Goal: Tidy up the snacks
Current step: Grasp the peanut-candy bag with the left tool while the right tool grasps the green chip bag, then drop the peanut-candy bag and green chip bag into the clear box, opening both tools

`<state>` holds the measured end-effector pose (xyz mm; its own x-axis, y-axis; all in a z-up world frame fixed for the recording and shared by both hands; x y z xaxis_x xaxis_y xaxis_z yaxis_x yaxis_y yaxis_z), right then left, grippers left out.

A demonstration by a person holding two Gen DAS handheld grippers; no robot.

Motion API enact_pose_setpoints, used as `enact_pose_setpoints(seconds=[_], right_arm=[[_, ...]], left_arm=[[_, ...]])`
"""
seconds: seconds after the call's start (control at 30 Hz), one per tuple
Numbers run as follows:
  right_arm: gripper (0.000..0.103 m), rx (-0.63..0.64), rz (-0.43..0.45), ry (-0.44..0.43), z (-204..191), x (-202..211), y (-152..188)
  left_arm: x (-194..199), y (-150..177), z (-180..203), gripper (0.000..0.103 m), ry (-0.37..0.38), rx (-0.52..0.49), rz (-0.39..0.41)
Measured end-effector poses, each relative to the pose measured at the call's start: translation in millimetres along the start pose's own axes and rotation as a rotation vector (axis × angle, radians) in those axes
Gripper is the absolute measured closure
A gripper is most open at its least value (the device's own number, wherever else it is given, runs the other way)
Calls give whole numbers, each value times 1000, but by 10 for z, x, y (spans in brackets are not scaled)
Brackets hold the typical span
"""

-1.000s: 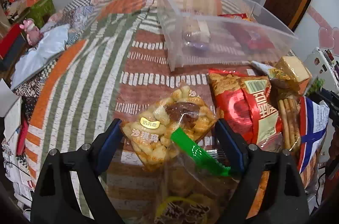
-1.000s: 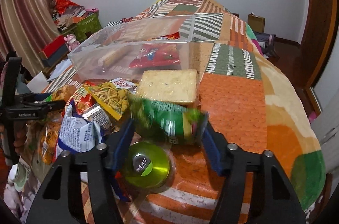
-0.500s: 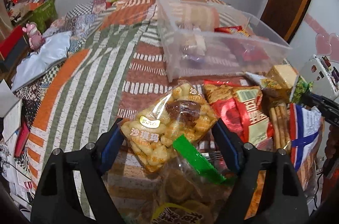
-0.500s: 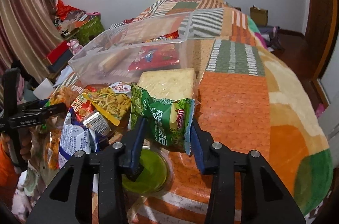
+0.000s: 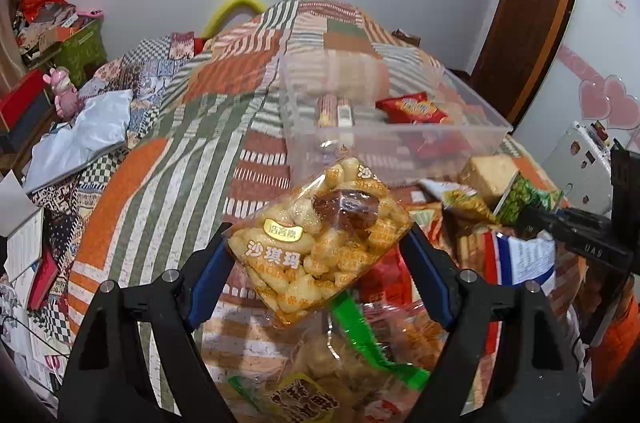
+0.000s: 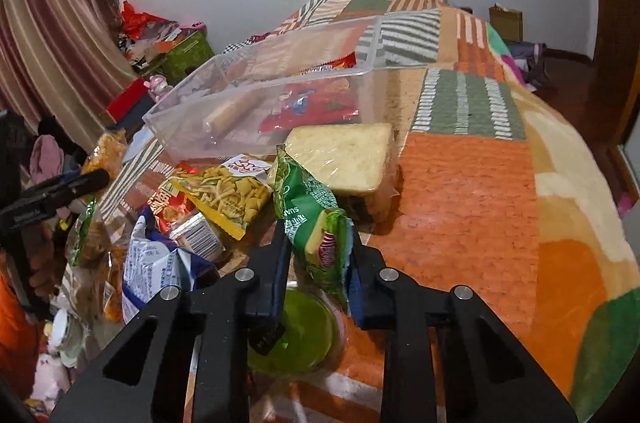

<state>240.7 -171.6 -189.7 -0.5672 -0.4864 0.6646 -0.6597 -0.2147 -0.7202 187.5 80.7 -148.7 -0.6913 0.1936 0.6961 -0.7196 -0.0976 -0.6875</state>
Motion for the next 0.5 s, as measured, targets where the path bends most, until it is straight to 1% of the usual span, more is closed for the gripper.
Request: enact_pose_setpoints(seconds=[0.2, 0.37, 0.5], right_arm=[[82, 5, 64, -2, -41, 221, -124], [82, 16, 134, 4, -84, 356, -365], [82, 34, 171, 5, -142, 372, -569]], left_arm=[[105, -159, 105, 21, 8, -29, 40], [136, -301, 185, 21, 11, -51, 68], [120, -445, 228, 21, 13, -64, 85]])
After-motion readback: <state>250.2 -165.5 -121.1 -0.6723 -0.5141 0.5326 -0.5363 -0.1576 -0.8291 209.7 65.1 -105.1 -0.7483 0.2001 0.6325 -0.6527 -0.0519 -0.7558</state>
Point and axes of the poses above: each gripper's, at about its wrist camera, not at the fingertips, and x roughly against the way its jaws point, z to its right, y to its underside, the point moved 7 cm from there along -x, roughly the way its jaws point, and after that the axes turned 7 degrees about y, right-handed, at the moved point
